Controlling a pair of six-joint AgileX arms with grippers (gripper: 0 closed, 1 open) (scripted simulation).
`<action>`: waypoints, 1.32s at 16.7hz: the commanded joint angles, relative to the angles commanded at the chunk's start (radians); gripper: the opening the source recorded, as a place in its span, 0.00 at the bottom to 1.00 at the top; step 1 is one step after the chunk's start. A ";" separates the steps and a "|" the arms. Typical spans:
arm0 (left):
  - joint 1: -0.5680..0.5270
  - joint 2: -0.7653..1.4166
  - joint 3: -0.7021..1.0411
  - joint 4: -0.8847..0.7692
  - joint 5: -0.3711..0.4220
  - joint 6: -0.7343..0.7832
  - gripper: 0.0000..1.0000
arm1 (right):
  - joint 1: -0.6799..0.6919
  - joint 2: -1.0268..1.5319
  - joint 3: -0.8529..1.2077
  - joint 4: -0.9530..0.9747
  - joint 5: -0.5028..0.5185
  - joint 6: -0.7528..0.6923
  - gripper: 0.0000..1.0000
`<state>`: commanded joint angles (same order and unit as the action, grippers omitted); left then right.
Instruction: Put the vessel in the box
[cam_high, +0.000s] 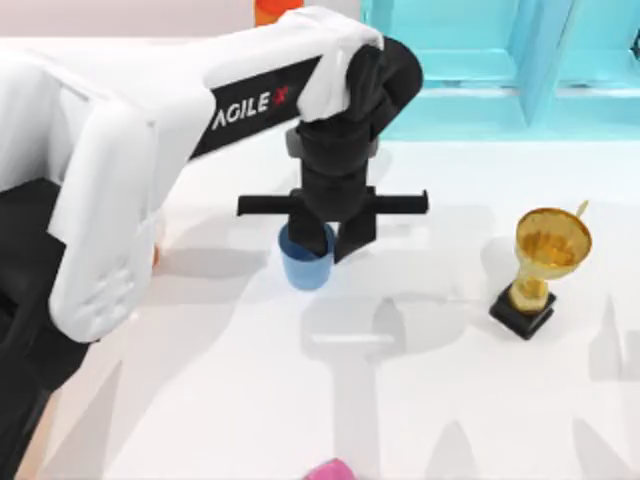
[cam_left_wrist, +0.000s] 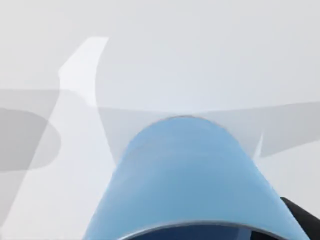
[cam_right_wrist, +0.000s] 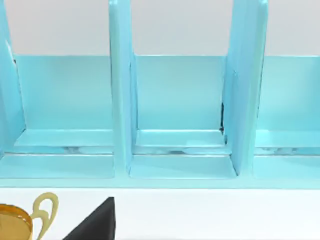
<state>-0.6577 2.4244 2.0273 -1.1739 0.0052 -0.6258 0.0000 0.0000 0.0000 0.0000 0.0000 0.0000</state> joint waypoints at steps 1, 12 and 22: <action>0.000 0.000 0.000 0.000 0.000 0.000 0.00 | 0.000 0.000 0.000 0.000 0.000 0.000 1.00; 0.269 -0.206 -0.044 0.054 -0.031 0.245 0.00 | 0.000 0.000 0.000 0.000 0.000 0.000 1.00; 0.775 -0.607 -0.382 -0.169 -0.022 0.752 0.00 | 0.000 0.000 0.000 0.000 0.000 0.000 1.00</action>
<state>0.1170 1.8173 1.6452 -1.3433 -0.0173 0.1259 0.0000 0.0000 0.0000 0.0000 0.0000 0.0000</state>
